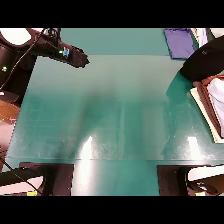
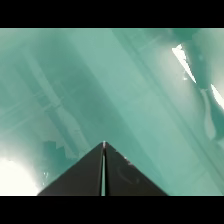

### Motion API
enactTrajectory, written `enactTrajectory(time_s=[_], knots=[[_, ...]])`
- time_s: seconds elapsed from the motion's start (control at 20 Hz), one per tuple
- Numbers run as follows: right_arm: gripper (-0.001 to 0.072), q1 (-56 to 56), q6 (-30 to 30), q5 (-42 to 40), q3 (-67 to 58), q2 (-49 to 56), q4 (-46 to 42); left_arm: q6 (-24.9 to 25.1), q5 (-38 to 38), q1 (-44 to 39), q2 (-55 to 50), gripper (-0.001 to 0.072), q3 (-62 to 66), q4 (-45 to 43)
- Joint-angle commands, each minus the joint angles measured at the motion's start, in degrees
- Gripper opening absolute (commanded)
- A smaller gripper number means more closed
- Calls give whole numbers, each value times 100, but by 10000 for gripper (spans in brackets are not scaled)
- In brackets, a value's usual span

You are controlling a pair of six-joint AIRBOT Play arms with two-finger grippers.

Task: Fold the shirts.

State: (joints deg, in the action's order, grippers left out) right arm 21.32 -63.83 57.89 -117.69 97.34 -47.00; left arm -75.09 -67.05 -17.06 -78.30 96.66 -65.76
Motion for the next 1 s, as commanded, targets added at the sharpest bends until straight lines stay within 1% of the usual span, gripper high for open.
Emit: enactTrajectory(time_s=[0.0,0.15,0.2,0.3,0.45,0.55,0.7,0.8,0.95], knots=[[17,83,1067,-527,-238,-79,385,-11,2,-11,-4,31,-2,-4],[17,94,1773,-855,70,-474,378,-13,-9,-11,-4,31,-2,-4],[17,149,1967,-839,210,-614,380,-13,-7,-11,-4,31,-2,-4],[17,334,2044,-439,337,-813,337,-11,-44,-11,-4,31,-2,-7],[15,800,2013,680,341,-986,98,-11,-157,-9,-4,31,-2,-7],[16,1088,1711,1403,341,-1045,-315,-7,-205,-11,-4,31,-2,-4],[17,1467,1226,2476,343,-1049,-1172,-4,-295,-11,-4,31,-2,-4],[19,1700,501,2743,343,-1110,-1749,4,-321,-11,-4,31,-2,-2],[27,1982,-236,3147,345,-1235,-2496,7,-413,-11,-4,31,-2,-4]])
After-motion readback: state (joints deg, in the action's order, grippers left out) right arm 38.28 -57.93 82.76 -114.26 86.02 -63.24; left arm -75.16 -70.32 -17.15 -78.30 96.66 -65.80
